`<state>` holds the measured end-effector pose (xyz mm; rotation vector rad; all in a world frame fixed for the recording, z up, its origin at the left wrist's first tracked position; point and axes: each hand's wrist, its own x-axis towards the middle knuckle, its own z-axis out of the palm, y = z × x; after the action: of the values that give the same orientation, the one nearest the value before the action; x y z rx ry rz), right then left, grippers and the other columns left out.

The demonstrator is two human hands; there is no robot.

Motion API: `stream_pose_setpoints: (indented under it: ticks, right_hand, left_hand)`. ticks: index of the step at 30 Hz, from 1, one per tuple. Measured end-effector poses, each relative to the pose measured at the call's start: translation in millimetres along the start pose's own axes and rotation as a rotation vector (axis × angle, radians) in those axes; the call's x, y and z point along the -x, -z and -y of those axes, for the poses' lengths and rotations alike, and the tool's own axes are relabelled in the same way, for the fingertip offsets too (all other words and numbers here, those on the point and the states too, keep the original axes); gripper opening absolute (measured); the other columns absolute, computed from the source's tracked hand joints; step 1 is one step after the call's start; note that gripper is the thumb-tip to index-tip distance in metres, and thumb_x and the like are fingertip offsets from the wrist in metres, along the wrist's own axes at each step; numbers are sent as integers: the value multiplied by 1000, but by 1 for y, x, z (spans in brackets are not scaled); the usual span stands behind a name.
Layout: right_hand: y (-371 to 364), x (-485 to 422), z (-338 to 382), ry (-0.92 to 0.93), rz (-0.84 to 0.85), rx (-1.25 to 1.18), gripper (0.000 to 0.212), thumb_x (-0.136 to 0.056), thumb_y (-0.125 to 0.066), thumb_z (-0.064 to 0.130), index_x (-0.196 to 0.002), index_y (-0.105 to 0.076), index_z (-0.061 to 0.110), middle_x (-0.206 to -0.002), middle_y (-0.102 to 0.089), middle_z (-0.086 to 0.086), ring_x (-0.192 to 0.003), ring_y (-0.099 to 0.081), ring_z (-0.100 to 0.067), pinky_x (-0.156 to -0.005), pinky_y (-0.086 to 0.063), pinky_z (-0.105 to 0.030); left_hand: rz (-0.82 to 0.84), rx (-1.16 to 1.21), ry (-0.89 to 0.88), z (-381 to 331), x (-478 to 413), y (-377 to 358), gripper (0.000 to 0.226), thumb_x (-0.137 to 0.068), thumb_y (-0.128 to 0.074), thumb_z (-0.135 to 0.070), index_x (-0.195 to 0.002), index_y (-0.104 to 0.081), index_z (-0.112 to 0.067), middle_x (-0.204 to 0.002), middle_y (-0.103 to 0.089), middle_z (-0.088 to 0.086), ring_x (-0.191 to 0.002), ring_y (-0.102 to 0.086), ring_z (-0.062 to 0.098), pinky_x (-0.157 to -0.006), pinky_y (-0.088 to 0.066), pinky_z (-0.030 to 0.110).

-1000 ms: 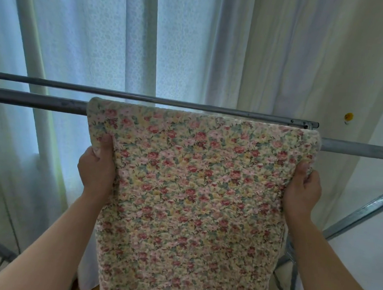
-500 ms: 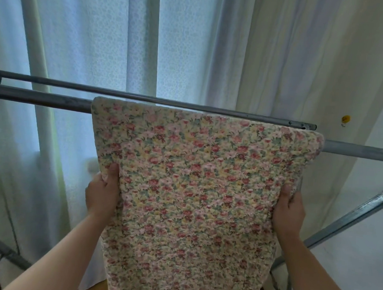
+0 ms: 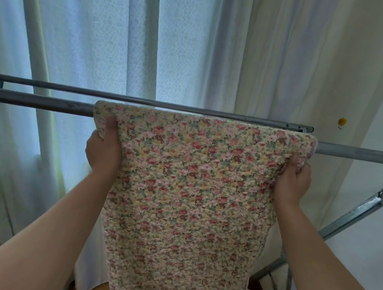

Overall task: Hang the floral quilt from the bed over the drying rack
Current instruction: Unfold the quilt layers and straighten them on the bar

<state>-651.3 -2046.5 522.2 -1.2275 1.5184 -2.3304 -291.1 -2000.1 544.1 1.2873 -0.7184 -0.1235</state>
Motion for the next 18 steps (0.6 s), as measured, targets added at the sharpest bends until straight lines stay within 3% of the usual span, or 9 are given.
stream_pose_setpoints:
  ticks: [3,5,8,11,18]
  right_hand:
    - [5,-5,-8,54,14,90,31,-95,-39,41,-74,-42,18,-65,-41,12,-63,-41,-15,-48,-22,-28]
    - [7,-6,-11,82,21,132,30,-95,-37,42,-80,-42,17,-67,-40,14,-67,-42,-14,-48,-21,-28]
    - [9,-5,-16,100,31,165,32,-95,-35,44,-83,-42,15,-66,-39,12,-66,-41,-15,-43,-25,-19]
    - [11,-1,-25,82,50,194,37,-95,-33,47,-82,-42,14,-65,-39,9,-64,-42,-17,-52,-24,-30]
    - [21,8,-48,67,144,262,48,-93,-27,53,-87,-46,9,-73,-47,-5,-69,-46,-22,-58,-34,-33]
  left_hand:
    - [7,-64,-71,6,4,2,58,-77,-32,-75,-59,-46,-22,-66,-53,1,-72,-53,28,-66,-41,36]
    - [24,-64,-88,10,5,2,56,-78,-32,-74,-56,-44,-24,-61,-50,-4,-66,-50,23,-62,-35,32]
    - [12,-70,-99,17,6,2,56,-78,-32,-74,-55,-42,-24,-60,-48,-5,-64,-48,22,-61,-35,32]
    - [15,-79,-103,26,11,3,56,-78,-32,-74,-56,-43,-24,-61,-49,-5,-65,-49,22,-61,-35,32]
    - [64,-93,-73,49,30,5,65,-79,-32,-73,-70,-52,-12,-66,-52,0,-69,-52,25,-63,-38,34]
